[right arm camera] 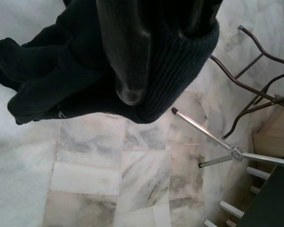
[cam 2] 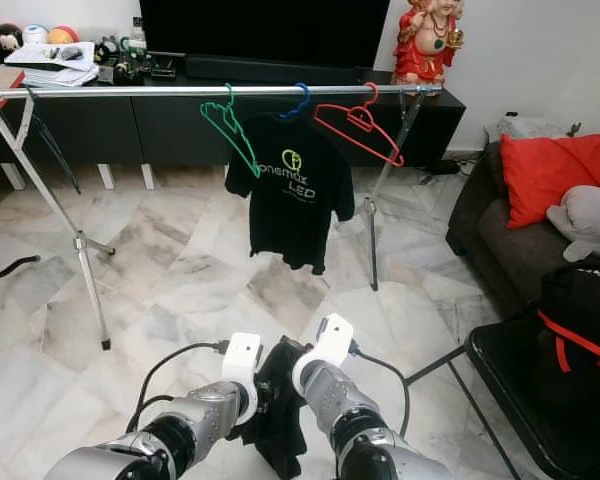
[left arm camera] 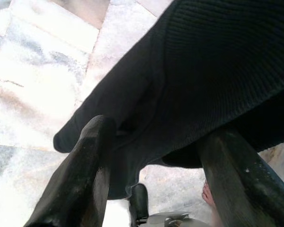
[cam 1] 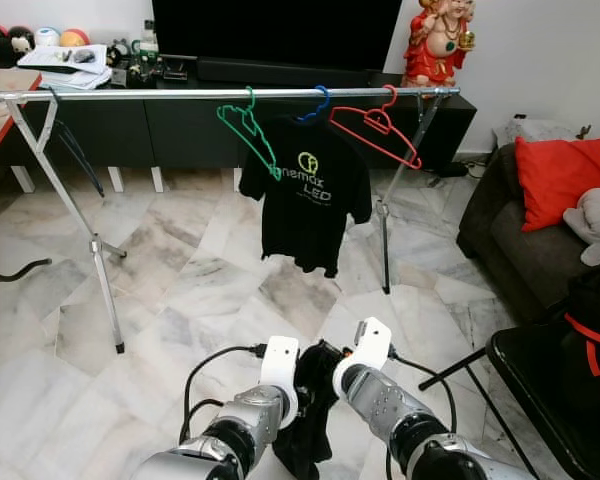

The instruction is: Hang hanger

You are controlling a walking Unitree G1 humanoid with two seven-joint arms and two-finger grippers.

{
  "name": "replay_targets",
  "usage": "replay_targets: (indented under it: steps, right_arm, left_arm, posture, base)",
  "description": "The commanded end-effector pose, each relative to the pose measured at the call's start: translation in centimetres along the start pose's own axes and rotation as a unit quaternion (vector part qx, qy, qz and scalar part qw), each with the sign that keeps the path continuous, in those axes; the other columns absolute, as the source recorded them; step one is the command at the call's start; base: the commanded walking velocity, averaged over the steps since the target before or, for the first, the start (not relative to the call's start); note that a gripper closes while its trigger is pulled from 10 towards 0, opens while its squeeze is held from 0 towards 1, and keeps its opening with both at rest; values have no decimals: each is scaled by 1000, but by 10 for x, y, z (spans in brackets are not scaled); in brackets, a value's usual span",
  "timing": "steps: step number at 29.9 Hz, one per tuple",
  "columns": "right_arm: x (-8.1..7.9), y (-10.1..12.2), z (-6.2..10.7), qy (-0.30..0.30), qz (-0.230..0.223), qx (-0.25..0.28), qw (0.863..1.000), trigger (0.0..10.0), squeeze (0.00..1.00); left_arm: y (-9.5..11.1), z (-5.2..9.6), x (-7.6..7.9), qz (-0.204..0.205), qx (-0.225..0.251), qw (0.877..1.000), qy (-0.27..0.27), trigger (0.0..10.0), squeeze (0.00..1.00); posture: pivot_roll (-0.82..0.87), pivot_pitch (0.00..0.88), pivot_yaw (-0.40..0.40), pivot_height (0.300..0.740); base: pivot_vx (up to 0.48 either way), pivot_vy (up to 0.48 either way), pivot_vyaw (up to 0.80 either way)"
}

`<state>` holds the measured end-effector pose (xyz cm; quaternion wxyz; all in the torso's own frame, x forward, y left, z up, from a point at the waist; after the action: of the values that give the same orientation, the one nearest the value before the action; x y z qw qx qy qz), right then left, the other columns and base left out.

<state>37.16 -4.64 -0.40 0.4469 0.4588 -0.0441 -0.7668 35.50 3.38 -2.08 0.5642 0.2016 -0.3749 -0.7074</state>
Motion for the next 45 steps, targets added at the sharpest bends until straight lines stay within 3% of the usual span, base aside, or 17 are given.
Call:
replay_targets:
  steps: [1, 3, 5, 10, 12, 13, 14, 15, 16, 17, 30, 41, 45]
  right_arm:
    - [-11, 12, 0, 18, -1, 15, 1000, 10000, 0]
    - [-13, 12, 0, 25, -1, 13, 1000, 10000, 0]
    - [-18, 12, 0, 34, -1, 13, 999, 10000, 0]
    - [-25, 16, 0, 45, -4, 16, 999, 10000, 0]
    - [-26, 17, 0, 49, -4, 17, 999, 10000, 0]
    - [-27, 17, 0, 50, -5, 17, 999, 10000, 0]
    - [-27, 17, 0, 51, -6, 17, 999, 10000, 0]
    - [-27, 17, 0, 51, -6, 17, 999, 10000, 0]
    - [-27, 17, 0, 51, -6, 17, 999, 10000, 0]
    - [-27, 17, 0, 51, -8, 18, 998, 10000, 0]
    - [-32, 20, 0, 62, -27, 19, 998, 10000, 0]
    - [-37, 18, 0, 75, -32, 14, 997, 10000, 0]
    - [-38, 18, 0, 77, -32, 12, 996, 10000, 0]
  left_arm:
    - [4, -1, 11, 1, 5, 1000, -16, 10000, 0]
    - [5, -1, 15, -9, 7, 1000, -28, 10000, 0]
    - [1, -1, 24, -50, 3, 998, -46, 10000, 0]
    - [0, -1, 28, -64, 4, 997, -53, 10000, 0]
    - [0, -1, 26, -58, 6, 997, -48, 9176, 0]
    - [0, -1, 25, -58, 6, 997, -47, 6549, 0]
    - [0, -1, 25, -59, 6, 997, -47, 5412, 0]
    - [0, -1, 25, -59, 6, 997, -47, 5412, 0]
    - [0, -1, 24, -60, 6, 997, -44, 314, 0]
    - [1, -1, 22, -63, 7, 997, -40, 0, 0]
    - [12, 0, 6, -42, 28, 999, 3, 0, 0]
    - [14, -1, 29, -45, 36, 997, -51, 0, 0]
    - [13, -1, 29, -48, 35, 997, -53, 0, 0]
  posture:
    - [82, 53, -161, 740]
    - [80, 54, -160, 740]
    - [80, 54, -160, 740]
    - [80, 54, -159, 740]
    - [72, 49, -153, 740]
    - [72, 49, -153, 740]
    - [72, 49, -153, 740]
    - [72, 49, -153, 740]
    - [70, 44, -152, 740]
    - [71, 43, -153, 740]
    - [70, 44, -162, 740]
    - [71, 50, -167, 740]
    - [68, 52, -165, 740]
  base:
    - [0, 0, 0]
    - [0, 0, 0]
    - [0, 0, 0]
    - [0, 0, 0]
    - [0, 0, 0]
    - [0, 0, 0]
    - [0, 0, 0]
    - [0, 0, 0]
    - [0, 0, 0]
    - [0, 0, 0]
    - [0, 0, 0]
    - [0, 0, 0]
    - [0, 0, 0]
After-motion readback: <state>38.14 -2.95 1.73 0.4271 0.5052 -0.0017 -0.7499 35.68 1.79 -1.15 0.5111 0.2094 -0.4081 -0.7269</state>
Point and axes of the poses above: a point about 5 cm out from each wrist's last joint towards the gripper, its own z axis pointing back from the gripper into the wrist, its own y axis along the axis of the wrist's last joint, x = y × z, the point moved 6 cm from there along -z, pointing out of the wrist towards the gripper, and after that the axes turned 4 degrees about -z, right-handed, at the moved point
